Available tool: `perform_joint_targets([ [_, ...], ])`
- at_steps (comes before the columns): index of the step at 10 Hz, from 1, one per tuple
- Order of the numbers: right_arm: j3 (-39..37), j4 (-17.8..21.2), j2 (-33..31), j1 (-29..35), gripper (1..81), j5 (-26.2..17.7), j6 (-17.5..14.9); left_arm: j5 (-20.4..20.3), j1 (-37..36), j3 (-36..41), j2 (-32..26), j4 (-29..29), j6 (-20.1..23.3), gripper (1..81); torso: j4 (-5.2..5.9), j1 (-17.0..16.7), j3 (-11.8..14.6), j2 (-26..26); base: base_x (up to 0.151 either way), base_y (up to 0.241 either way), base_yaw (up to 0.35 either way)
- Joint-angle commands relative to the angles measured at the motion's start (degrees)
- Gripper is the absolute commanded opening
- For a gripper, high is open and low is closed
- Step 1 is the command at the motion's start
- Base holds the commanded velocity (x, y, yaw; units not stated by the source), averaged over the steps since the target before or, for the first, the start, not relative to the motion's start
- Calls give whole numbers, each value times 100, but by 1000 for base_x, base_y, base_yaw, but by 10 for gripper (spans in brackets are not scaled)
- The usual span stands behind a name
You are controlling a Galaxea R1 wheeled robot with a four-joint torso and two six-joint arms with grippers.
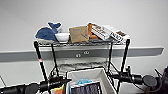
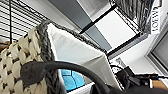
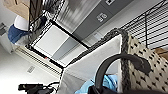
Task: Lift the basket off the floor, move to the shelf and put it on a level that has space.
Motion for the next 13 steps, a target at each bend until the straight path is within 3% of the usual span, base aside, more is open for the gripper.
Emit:
perform_joint_targets([
  [1, -383, 127, 233, 1133, 10, 90, 147, -134, -1216, -341, 246, 57, -163, 10, 0, 0, 0, 0, 0, 0, 0],
  [9, -1745, 127, 1104, 1713, 10, -86, 402, 701, -2148, -1897, 1204, 31, -533, 10, 0, 2, 0, 2, 0, 0, 0],
  [13, -2728, 14, 1675, 1818, 10, -253, 393, 710, -2218, -2936, 1793, 118, -515, 10, 0, 2, -2, 4, 0, 0, 0],
])
